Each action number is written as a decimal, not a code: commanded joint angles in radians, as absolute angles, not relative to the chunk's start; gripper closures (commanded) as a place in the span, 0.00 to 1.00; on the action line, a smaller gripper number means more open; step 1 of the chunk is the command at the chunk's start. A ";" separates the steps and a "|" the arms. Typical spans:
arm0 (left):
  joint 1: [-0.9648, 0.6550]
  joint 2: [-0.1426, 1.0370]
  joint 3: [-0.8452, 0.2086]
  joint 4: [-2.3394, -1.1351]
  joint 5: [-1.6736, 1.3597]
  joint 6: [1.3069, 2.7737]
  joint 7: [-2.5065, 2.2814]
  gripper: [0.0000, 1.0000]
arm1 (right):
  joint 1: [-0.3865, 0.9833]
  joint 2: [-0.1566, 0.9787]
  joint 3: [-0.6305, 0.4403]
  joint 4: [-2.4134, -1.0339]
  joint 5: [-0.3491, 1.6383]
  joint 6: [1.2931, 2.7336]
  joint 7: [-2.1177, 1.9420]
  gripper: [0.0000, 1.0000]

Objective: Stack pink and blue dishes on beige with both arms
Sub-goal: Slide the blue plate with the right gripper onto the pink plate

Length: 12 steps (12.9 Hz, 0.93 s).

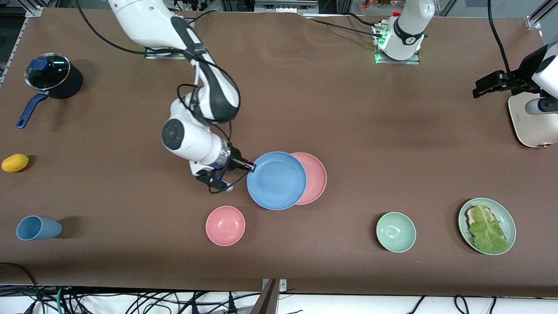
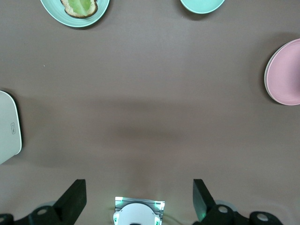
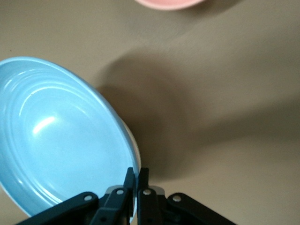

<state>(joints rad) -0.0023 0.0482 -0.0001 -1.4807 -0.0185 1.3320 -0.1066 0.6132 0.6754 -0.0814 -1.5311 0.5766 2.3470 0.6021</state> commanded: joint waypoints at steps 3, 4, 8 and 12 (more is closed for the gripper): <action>-0.006 0.048 -0.006 -1.476 -0.028 1.331 -0.081 0.00 | 0.676 0.750 -0.074 -1.505 0.615 2.474 0.670 1.00; -0.003 0.046 -0.006 -1.476 -0.028 1.331 -0.081 0.00 | 0.678 0.759 -0.057 -1.497 0.615 2.486 0.673 1.00; 0.000 0.048 -0.006 -1.476 -0.029 1.333 -0.081 0.00 | 0.704 0.793 -0.041 -1.493 0.608 2.508 0.673 1.00; 0.002 0.049 -0.005 -1.476 -0.029 1.338 -0.023 0.00 | 0.719 0.781 -0.051 -1.500 0.591 2.496 0.670 0.00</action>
